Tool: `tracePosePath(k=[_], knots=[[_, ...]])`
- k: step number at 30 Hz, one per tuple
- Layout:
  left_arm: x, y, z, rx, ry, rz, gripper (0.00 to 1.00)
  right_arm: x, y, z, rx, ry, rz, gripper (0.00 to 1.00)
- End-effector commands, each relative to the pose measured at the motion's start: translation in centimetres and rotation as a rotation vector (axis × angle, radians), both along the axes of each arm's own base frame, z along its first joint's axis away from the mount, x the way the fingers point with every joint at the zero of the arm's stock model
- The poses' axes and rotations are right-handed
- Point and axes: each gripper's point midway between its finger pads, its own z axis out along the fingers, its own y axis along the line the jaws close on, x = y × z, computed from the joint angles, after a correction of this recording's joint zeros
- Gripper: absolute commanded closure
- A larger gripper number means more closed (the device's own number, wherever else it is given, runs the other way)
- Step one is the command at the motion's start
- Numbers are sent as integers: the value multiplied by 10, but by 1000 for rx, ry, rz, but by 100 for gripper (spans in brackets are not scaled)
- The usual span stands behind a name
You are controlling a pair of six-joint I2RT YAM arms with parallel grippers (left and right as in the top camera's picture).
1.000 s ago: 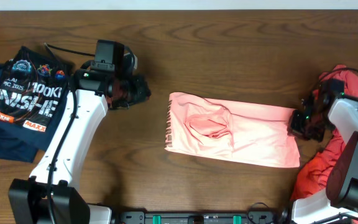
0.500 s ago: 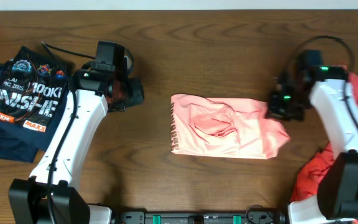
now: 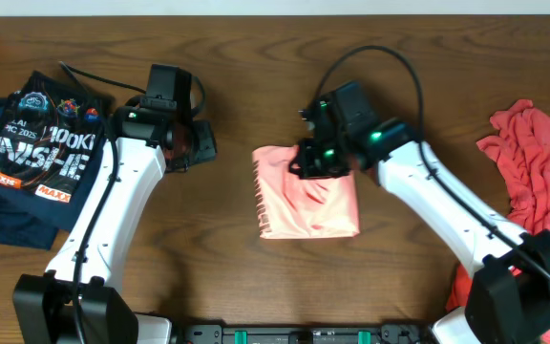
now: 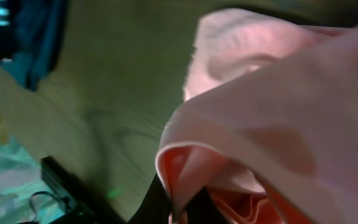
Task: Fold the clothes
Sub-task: 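Grasp the strip's right end with the right gripper and fold it leftward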
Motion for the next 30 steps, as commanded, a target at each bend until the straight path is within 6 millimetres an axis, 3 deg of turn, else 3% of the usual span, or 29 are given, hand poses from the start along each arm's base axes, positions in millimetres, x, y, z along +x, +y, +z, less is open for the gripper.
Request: tracePosePath(k=[1,8,13,15,19,21,22,23,26,30], knots=[[-3,5,-3,28,6,-9,62,-6,23,1,33,20,4,99],[-3,5,-3,28,9,-9,61,-18,46,-22,8,37,65,99],[-4,5,-4,29,13,-9,61,-43,66,-40,-3,46,200,95],[-5,5,-4,30,16,-9,61,-59,78,-46,6,38,305,87],[-5,5,-4,29,16,-9,61,-89,95,-53,26,-25,523,62],[-5,5,-4,29,17,-9,61,-93,98,-53,27,-62,579,46],[-6,6,-4,30,19,-9,61,-93,99,-52,29,-72,587,40],[-7,6,-4,30,23,-10,55,-91,98,-51,25,-77,581,38],[-10,6,-5,29,37,-11,47,-79,90,-43,25,-79,548,40],[-16,-8,-5,-46,62,-37,30,-46,58,-24,-25,-110,436,41]])
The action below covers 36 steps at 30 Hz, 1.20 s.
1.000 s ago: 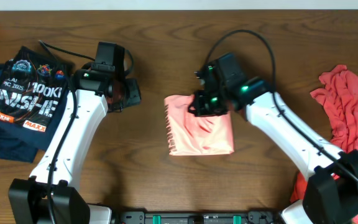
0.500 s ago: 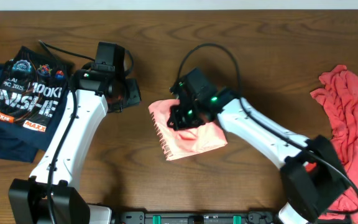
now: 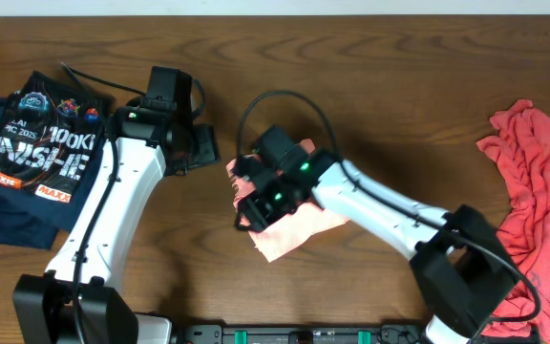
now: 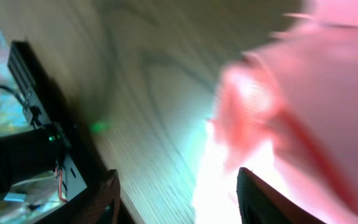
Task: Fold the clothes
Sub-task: 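Grasp the strip's right end with the right gripper and fold it leftward, then grasp the folded pink shirt's left edge with the left gripper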
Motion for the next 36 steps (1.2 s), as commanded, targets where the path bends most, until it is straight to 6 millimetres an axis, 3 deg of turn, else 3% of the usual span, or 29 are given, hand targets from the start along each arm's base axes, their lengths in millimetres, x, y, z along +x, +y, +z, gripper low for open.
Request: tracePosePath(k=[1,5,9,12,17,20,24,28,29,30,31,32,36], knots=[[-8,-13,-2,-80,30,-26,27,45,-30,35,-9,-129,-105,39],[-15,-30,-4,-170,56,-81,23,77,-96,52,-139,-178,-323,38],[-34,-66,-3,-301,54,-346,23,86,-143,62,-205,-166,-433,38],[-45,-80,-15,-275,50,-473,23,87,-169,59,-247,-128,-491,38],[-51,-97,-35,-175,30,-581,22,88,-186,57,-268,-88,-548,39],[-49,-99,-52,-44,9,-621,22,88,-186,57,-269,-87,-549,39],[-54,-108,-68,5,37,-665,24,86,-187,56,-275,-78,-547,39],[-58,-108,-89,35,98,-673,34,85,-188,56,-278,-74,-546,40],[-59,-108,-94,38,115,-673,41,85,-188,56,-278,-75,-547,39],[-59,-106,-99,45,128,-672,50,85,-188,56,-278,-75,-547,40],[-56,-103,-102,66,129,-666,72,85,-188,56,-278,-75,-547,40],[-52,-99,-103,96,121,-657,85,85,-188,56,-278,-74,-547,40],[-23,-76,-90,208,49,-515,94,85,-188,56,-278,-75,-547,40]])
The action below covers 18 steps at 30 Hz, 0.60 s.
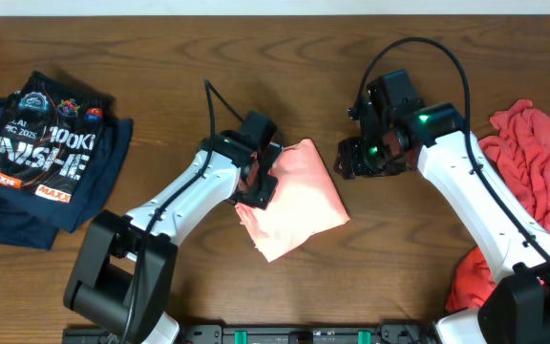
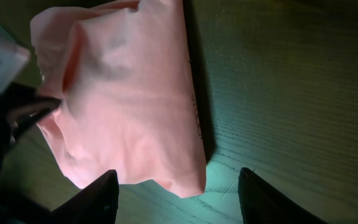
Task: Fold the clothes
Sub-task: 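Grasp the folded pink shirt's left edge with the left gripper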
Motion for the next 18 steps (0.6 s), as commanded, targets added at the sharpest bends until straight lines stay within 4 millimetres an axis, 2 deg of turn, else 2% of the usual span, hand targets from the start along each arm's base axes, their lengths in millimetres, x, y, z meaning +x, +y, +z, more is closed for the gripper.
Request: tracePosePath(k=[1,4,7,8,9,10,11,14,17,18], knots=[[32,24,18,82,-116,114,94,3,-2,3,-1,-7,-18,41],[57,30,35,35,-192,189,94,3,-2,3,-1,-7,-18,41],[77,41,40,2,-246,265,91,3,-2,3,-1,-7,-18,41],[81,45,38,0,-248,289,85,3,-2,3,-1,-6,-18,41],[82,50,36,2,-240,315,71,3,-2,3,-2,-4,-18,41],[81,54,33,6,-224,334,53,2,-2,3,-3,-1,-17,41],[78,57,29,10,-201,341,45,1,-2,2,-4,2,-17,41],[63,64,23,41,-137,347,32,0,-3,2,-6,7,-17,41],[57,66,21,52,-113,346,25,1,-3,2,-5,3,-18,41],[56,64,21,41,-105,352,19,1,-3,2,-5,3,-18,40]])
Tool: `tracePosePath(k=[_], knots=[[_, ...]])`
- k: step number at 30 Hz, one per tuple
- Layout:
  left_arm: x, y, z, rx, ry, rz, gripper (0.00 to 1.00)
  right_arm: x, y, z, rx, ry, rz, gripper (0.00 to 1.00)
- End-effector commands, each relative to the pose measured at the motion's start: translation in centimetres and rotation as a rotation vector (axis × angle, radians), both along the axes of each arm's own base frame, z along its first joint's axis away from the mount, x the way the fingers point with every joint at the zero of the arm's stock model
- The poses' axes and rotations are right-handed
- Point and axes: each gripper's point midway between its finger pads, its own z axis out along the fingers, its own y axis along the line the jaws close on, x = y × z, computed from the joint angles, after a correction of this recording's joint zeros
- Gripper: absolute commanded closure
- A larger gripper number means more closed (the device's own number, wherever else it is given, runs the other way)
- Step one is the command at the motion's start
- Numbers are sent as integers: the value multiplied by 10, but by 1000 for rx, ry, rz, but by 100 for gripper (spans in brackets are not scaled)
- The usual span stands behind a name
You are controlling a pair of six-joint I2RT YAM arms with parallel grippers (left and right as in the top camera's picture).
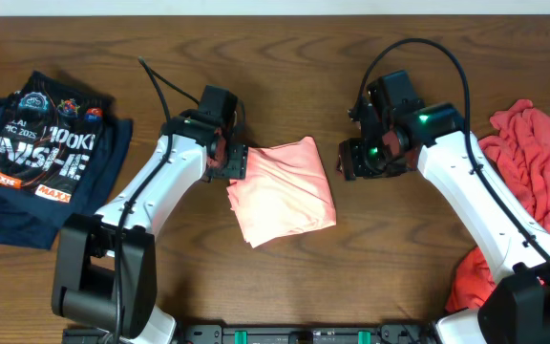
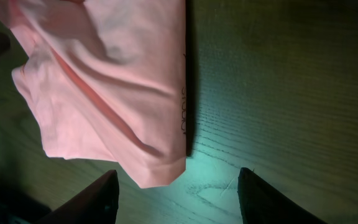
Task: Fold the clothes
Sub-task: 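Grasp the folded pink shirt's left edge with the left gripper, then carry the folded shirt left and place it on the navy stack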
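A folded pink garment (image 1: 283, 191) lies on the wooden table at the middle, also filling the upper left of the right wrist view as the pink garment (image 2: 110, 81). My left gripper (image 1: 233, 160) sits at the garment's upper left corner; its jaws are hidden under the wrist. My right gripper (image 1: 351, 162) hovers just right of the garment, open, with nothing between its fingers (image 2: 92, 199). A dark blue printed shirt (image 1: 41, 153) lies folded at the far left. A red crumpled garment (image 1: 523, 172) lies at the right edge.
The table's wood surface (image 1: 285, 57) runs to a pale back edge at the top. A black rail (image 1: 285, 334) lines the front edge. Cables loop above both arms.
The left gripper has moved up and left from the garment's left side to its upper left corner. The pink garment has shifted and turned slightly. The right arm stayed where it was.
First my right gripper held the pink garment at the middle, with the left arm off near the blue shirt. Then the right arm reached left over the garment. Later it stood open to the garment's right, the left gripper on the cloth, which now lies folded.
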Motion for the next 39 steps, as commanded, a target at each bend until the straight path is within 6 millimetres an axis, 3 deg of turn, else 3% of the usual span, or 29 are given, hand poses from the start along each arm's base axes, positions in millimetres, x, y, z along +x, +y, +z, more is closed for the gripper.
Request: tracePosePath(k=[1,4,7,11,18,19,23,26,29,33,36,39], knots=[[-1,-6,0,-39,15,17,15,4,-1,3,0,-9,-17,40],[-6,-29,-2,-165,55,-14,9,2,-2,3,-2,-4,-17,40],[-10,-37,-10,-218,95,19,5,1,-2,2,-5,3,-17,40],[-14,-37,-35,-219,162,121,0,1,-2,2,-4,2,-17,40],[-20,-70,-69,-385,287,101,0,0,-3,2,-6,6,-16,40],[-21,-73,-72,-404,296,98,6,0,-3,2,-6,8,-16,40],[-15,-76,-74,-414,258,13,69,-1,-3,2,-8,9,-14,40],[-3,-73,-65,-416,202,-32,93,-1,-3,2,-8,9,-13,40],[21,-58,-45,-429,131,0,94,-1,-3,2,-9,11,-14,40],[64,-19,-1,-458,-21,83,94,-1,-3,2,-9,12,-14,40],[92,24,41,-458,-157,162,94,-1,-3,2,-9,12,-13,40],[111,81,80,-406,-295,264,94,-1,-4,2,-15,9,-15,40]])
